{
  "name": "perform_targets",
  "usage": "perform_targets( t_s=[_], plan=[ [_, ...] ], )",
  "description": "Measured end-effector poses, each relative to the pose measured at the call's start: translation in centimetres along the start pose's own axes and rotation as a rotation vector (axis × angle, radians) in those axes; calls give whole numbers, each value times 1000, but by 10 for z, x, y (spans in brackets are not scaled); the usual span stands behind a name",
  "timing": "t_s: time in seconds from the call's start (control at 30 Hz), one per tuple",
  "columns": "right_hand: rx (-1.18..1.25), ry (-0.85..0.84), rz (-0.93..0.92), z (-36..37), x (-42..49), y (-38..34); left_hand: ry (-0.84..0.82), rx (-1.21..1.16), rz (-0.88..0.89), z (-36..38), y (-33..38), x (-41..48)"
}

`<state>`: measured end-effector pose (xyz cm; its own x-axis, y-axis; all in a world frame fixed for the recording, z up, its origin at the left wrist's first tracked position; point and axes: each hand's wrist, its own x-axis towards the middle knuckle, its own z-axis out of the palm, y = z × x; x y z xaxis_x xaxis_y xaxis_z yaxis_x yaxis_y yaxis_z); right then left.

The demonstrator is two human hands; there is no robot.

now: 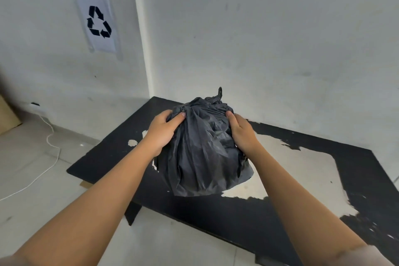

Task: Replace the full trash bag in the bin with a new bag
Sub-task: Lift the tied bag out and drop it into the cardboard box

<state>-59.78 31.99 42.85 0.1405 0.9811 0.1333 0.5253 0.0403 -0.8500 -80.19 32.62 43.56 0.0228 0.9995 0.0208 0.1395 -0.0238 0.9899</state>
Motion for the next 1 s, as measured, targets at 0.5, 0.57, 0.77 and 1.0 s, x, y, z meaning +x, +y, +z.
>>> perform_targets(
  t_s=[0.5,0.57,0.77,1.0],
  plan=[
    [90,85,87,247,95,-127,-182,-56,-37,-261,-44,147],
    [95,84,102,274,115,-136,-226,-44,-48,-288,-49,169],
    [126,92,132,350,186,-151,-313,-68,-109,-355,-71,246],
    [137,66,182,436,264,-179,-273,-40,-164,-426,-105,342]
  ],
)
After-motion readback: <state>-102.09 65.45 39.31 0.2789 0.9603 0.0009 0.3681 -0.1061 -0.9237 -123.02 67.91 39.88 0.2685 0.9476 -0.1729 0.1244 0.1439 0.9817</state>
